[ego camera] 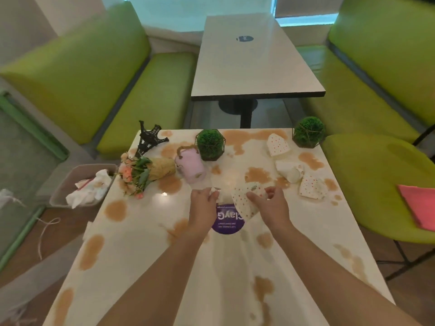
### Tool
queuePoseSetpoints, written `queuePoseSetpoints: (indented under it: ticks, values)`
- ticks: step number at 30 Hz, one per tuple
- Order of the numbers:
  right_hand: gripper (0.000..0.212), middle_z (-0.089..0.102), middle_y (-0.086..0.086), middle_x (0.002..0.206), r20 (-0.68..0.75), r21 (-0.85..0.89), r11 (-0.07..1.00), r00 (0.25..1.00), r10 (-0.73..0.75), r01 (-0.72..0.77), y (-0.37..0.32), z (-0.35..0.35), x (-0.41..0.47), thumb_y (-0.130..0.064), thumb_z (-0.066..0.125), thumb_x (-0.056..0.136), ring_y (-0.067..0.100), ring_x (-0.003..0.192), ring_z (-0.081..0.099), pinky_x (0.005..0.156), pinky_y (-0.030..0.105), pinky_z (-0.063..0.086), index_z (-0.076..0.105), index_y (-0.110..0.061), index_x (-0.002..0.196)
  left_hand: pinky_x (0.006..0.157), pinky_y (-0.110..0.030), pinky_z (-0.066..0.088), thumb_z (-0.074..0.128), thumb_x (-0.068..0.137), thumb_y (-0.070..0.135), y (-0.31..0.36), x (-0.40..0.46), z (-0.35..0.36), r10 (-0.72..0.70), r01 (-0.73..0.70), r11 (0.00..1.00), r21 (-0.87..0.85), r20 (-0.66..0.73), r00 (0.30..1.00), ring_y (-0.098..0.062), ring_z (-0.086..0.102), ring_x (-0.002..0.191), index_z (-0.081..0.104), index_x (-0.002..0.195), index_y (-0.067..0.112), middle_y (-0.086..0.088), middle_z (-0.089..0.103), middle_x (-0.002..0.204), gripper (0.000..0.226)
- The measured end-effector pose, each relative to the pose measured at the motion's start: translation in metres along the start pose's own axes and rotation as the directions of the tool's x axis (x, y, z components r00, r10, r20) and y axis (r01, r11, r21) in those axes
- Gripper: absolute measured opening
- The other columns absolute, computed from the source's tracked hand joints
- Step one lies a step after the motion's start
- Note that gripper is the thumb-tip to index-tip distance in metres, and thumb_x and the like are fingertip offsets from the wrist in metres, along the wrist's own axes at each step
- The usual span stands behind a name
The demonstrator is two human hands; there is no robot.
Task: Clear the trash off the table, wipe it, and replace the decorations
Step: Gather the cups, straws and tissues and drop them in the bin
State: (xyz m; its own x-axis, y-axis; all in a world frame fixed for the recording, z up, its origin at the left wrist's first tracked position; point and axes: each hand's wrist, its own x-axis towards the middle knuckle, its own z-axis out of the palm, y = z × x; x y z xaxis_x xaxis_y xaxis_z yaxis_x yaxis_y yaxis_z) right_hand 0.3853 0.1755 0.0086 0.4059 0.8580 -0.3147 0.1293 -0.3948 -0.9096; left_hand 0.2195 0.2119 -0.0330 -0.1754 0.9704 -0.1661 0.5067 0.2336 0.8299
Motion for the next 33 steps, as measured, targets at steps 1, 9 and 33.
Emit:
queuePoseSetpoints:
  ticks: [1,9,33]
  values:
    - [0.042,0.050,-0.008,0.093,0.011,0.009,1.000,1.000,0.007,-0.007,-0.004,0.016,-0.006,-0.030,0.076,0.083,0.009,0.081,0.052,0.062,0.023,0.042,0.046,-0.016,0.109,0.085,-0.043,0.056,0.049,0.101,0.024,-0.009,0.006,-0.016,-0.005,0.005,1.000,-0.016,-0.014,1.000,-0.026,0.062,0.095,0.064,0.116,0.011,-0.014,0.051,0.117,0.024]
    - [0.041,0.048,-0.006,0.092,0.125,0.075,0.996,0.990,-0.065,0.056,-0.043,0.148,-0.051,-0.033,0.068,0.090,0.009,0.079,0.049,0.060,0.025,0.039,0.040,-0.013,0.112,0.072,-0.028,0.050,0.065,0.092,0.026,-0.056,0.024,-0.158,-0.062,0.027,0.983,-0.183,-0.188,0.980,-0.012,0.061,0.087,0.053,0.105,0.025,0.006,0.062,0.099,0.018]
    - [0.041,0.050,-0.003,0.092,0.291,-0.129,0.986,0.954,-0.067,0.108,-0.099,0.478,-0.064,-0.039,0.072,0.086,0.013,0.083,0.052,0.059,0.024,0.036,0.045,-0.016,0.104,0.076,-0.025,0.040,0.067,0.090,0.030,-0.234,0.180,-0.400,-0.314,0.293,0.949,-0.111,-0.316,0.895,-0.011,0.057,0.091,0.061,0.112,0.018,0.006,0.063,0.103,0.026]
